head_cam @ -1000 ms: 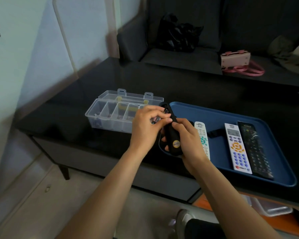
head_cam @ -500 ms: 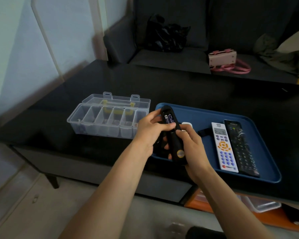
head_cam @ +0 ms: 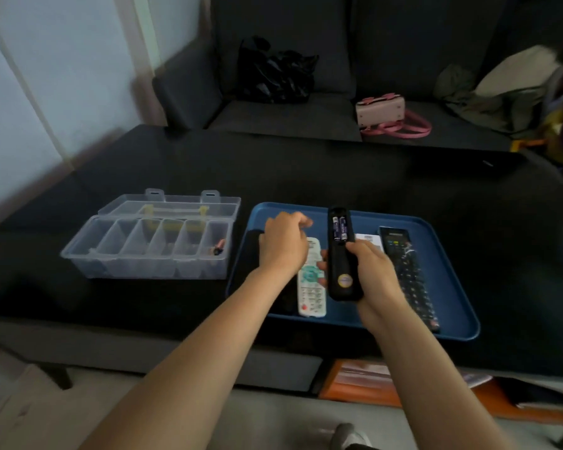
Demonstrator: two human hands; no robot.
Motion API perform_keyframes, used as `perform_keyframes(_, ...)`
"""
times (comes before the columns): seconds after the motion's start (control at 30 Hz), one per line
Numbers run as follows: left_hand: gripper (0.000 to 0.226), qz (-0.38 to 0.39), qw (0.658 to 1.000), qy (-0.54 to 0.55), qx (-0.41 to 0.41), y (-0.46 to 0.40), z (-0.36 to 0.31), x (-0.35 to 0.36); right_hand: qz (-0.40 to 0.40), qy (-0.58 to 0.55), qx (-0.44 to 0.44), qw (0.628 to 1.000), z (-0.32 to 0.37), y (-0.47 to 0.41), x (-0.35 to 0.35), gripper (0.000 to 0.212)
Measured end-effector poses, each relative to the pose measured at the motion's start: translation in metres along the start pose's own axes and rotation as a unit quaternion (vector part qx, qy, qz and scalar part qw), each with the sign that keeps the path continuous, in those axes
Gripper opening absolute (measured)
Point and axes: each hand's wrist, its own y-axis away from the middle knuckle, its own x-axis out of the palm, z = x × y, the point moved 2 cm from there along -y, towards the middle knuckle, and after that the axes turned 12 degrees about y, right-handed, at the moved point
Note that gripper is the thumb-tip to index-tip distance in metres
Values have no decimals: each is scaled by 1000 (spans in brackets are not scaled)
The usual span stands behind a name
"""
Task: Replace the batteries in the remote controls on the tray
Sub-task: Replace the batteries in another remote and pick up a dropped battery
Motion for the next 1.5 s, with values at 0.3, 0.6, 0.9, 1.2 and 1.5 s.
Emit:
perform_keyframes(0.3, 11, 112, 932, -324, 115, -10, -13, 58, -26, -27, 15, 999, 6, -13, -27, 17)
perform_keyframes(0.6, 15, -12, 975, 215, -49, -1, -14, 7, -24, 2, 18, 1000, 6, -11, -25, 16)
perform_keyframes(0.9, 28, 71, 936, 330, -96, 29, -7, -33, 44, 55, 38, 997, 5, 0, -15, 21)
perform_keyframes(1.2, 27, 38, 938, 344, -36, 31, -9, -39, 71, 74, 32, 994, 4, 3, -8, 23)
perform_keyframes(1.5, 26, -6, 937, 350, -8, 31, -13, -33, 83, 93, 27, 992, 3, 1, -12, 21)
